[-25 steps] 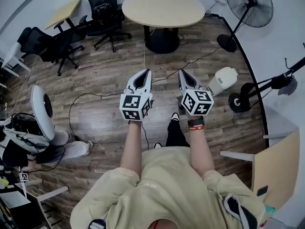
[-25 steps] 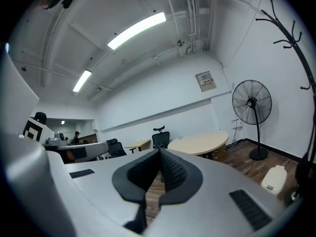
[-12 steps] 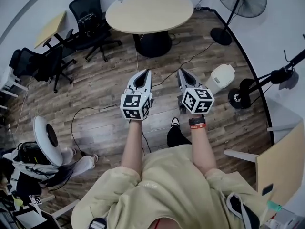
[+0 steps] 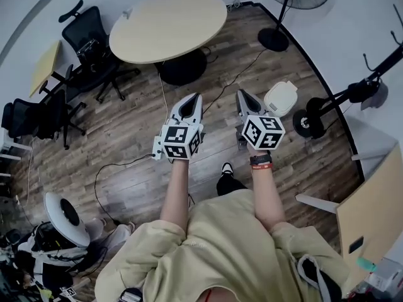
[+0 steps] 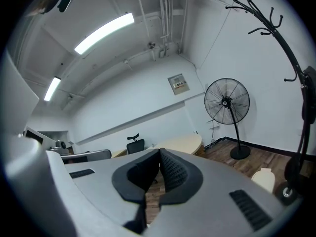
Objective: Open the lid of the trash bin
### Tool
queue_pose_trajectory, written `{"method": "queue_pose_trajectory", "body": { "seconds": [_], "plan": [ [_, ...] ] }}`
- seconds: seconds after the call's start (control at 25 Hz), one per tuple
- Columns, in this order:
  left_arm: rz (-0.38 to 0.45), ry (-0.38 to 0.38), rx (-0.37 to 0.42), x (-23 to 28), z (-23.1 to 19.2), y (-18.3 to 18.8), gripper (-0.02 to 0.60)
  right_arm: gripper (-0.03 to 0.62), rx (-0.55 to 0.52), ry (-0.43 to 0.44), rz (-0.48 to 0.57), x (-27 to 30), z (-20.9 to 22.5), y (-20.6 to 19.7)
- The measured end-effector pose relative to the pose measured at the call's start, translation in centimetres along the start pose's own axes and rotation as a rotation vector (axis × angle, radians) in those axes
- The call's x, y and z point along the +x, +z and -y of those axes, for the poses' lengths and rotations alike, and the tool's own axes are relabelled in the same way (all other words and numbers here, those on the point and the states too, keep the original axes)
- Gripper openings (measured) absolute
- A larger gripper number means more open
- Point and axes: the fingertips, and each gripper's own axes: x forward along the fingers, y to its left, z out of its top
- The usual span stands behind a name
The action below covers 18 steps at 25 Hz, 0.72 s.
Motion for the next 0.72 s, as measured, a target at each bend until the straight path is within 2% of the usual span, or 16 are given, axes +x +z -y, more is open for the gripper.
{"method": "queue_pose_trajectory", "body": {
  "seconds": [0.16, 0.4, 0.72],
  "plan": [
    [-0.009, -0.035, 0.014, 5.3, 2.1, 0.9, 0.023, 0.016, 0.011, -0.027, 0.010, 0.9, 4.8, 1.8],
    [-0.020, -0.133, 0.046, 13.1, 6.7, 2.1, 0.023, 0.015, 0.033, -0.090, 0.051, 1.4, 12.0, 5.3],
    [-0.046, -0.267, 0.079, 19.2, 12.3, 0.8, 0.023, 0.015, 0.049, -0.184, 0.062, -0.2, 18.4, 5.9]
  ]
}}
